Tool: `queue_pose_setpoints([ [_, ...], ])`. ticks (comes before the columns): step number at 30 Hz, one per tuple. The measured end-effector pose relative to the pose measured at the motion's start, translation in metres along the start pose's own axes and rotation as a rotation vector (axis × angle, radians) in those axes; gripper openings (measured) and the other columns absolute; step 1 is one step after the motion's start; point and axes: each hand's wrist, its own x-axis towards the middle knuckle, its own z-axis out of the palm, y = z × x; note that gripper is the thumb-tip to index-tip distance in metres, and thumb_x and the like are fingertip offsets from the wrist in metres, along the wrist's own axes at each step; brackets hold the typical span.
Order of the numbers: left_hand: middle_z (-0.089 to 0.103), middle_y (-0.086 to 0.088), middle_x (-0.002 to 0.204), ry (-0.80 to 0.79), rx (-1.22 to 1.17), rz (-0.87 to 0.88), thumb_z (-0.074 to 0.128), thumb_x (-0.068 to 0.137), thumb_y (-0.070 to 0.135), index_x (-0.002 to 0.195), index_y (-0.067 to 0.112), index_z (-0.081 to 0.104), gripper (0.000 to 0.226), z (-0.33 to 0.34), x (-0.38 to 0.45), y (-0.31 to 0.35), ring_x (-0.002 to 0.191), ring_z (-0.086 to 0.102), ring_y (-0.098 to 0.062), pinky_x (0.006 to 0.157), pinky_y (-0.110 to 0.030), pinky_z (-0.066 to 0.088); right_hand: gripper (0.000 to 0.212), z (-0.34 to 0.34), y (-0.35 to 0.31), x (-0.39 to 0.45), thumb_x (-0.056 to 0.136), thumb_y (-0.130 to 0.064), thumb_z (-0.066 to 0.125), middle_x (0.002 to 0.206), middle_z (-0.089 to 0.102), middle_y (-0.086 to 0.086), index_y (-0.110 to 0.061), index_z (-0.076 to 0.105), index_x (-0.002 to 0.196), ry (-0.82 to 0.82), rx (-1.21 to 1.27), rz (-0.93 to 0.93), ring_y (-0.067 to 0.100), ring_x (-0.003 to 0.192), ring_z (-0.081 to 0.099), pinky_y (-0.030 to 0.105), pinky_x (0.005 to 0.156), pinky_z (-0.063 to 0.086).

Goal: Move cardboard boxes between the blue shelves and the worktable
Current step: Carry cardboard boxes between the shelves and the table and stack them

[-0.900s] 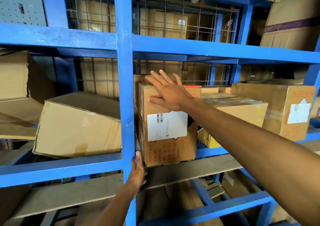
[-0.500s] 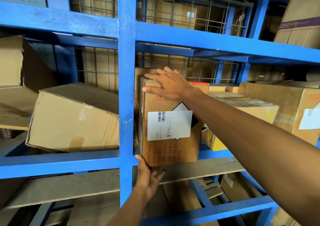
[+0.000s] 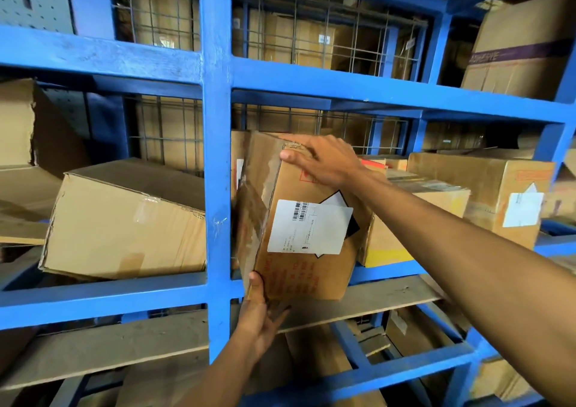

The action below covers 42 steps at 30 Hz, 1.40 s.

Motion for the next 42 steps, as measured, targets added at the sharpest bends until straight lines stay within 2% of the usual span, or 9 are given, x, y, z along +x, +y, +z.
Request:
queue_pose_setpoints([
  [7,0.064,0.002,0.115,0.26,0.206,0.312,0.052,0.066,0.075,0.124,0.027,0.058,0.075,0.02,-0.044,0.01,0.106,0.06,-0.021,0.097,-0.046,0.05,0.06,-0.045,0.004,-0.052,0.093,-0.069,0.037,0.091,0.075,-0.004,-0.039,0.048,0.144,0.085,0.135,0.082,-0.001,0.08,0.064,0.025,0.07,0.049],
  [11,0.067,0.001,0.107,0.256,0.241,0.536,0.056,0.082,0.058,0.113,0.019,0.067,0.051,0.033,-0.078,0.014,0.098,0.062,-0.015,0.089,-0.034,0.049,0.053,-0.058,0.015,-0.095,0.095,-0.063,0.044,0.125,0.068,-0.012,-0.037,0.054,0.14,0.206,0.289,0.137,0.002,0.114,0.061,0.029,0.098,0.049],
  [14,0.069,0.007,0.095,0.264,0.297,0.617,0.058,0.089,0.046,0.097,0.022,0.069,0.028,0.039,-0.098,0.018,0.091,0.062,-0.009,0.083,-0.029,0.049,0.064,-0.066,0.013,-0.126,0.091,-0.071,0.041,0.128,0.061,-0.021,-0.032,0.056,0.14,0.28,0.381,0.178,-0.013,0.112,0.056,0.01,0.092,0.045],
  [18,0.069,0.013,0.09,0.288,0.303,0.674,0.061,0.083,0.052,0.092,0.025,0.071,0.03,0.043,-0.113,0.019,0.084,0.061,0.004,0.076,-0.022,0.049,0.063,-0.074,0.011,-0.148,0.09,-0.071,0.043,0.132,0.064,-0.013,-0.034,0.056,0.139,0.377,0.472,0.203,0.004,0.122,0.058,0.035,0.103,0.05],
  [25,0.068,0.001,0.109,0.337,0.343,0.806,0.064,0.084,0.049,0.116,0.013,0.067,0.048,0.052,-0.142,0.022,0.085,0.059,0.01,0.069,-0.004,0.047,0.056,-0.085,0.004,-0.185,0.098,-0.058,0.044,0.108,0.07,-0.01,-0.017,0.062,0.13,0.471,0.567,0.207,0.011,0.107,0.065,0.037,0.095,0.053],
  [31,0.069,0.008,0.112,0.27,0.286,0.974,0.07,0.067,0.071,0.118,0.022,0.064,0.071,0.072,-0.17,0.041,0.103,0.066,-0.004,0.095,-0.034,0.054,0.03,-0.105,-0.01,-0.231,0.101,-0.037,0.036,0.078,0.064,-0.029,-0.02,0.059,0.092,0.658,0.626,0.273,-0.011,0.079,0.056,0.009,0.075,0.043],
  [35,0.064,0.004,0.129,0.129,0.339,1.045,0.073,0.071,0.064,0.141,0.02,0.05,0.085,0.085,-0.188,0.044,0.118,0.061,-0.01,0.103,-0.039,0.048,0.058,-0.118,-0.002,-0.264,0.096,-0.06,0.037,0.106,0.067,-0.005,-0.011,0.06,0.116,0.726,0.601,0.278,0.009,0.104,0.061,0.025,0.092,0.049],
  [38,0.066,0.006,0.126,0.04,0.364,1.002,0.072,0.069,0.068,0.141,0.026,0.049,0.087,0.103,-0.2,0.038,0.116,0.062,-0.01,0.099,-0.038,0.051,0.053,-0.141,0.007,-0.293,0.091,-0.074,0.037,0.12,0.064,0.017,-0.036,0.063,0.118,0.711,0.511,0.304,0.025,0.116,0.06,0.044,0.103,0.047],
  [42,0.066,0.037,0.097,-0.027,0.457,0.962,0.059,0.074,0.071,0.137,0.031,0.054,0.075,0.134,-0.202,0.021,0.095,0.061,0.016,0.077,-0.009,0.05,0.046,-0.168,0.016,-0.334,0.088,-0.079,0.035,0.104,0.058,0.024,-0.042,0.059,0.097,0.677,0.389,0.379,0.031,0.1,0.059,0.047,0.095,0.048],
])
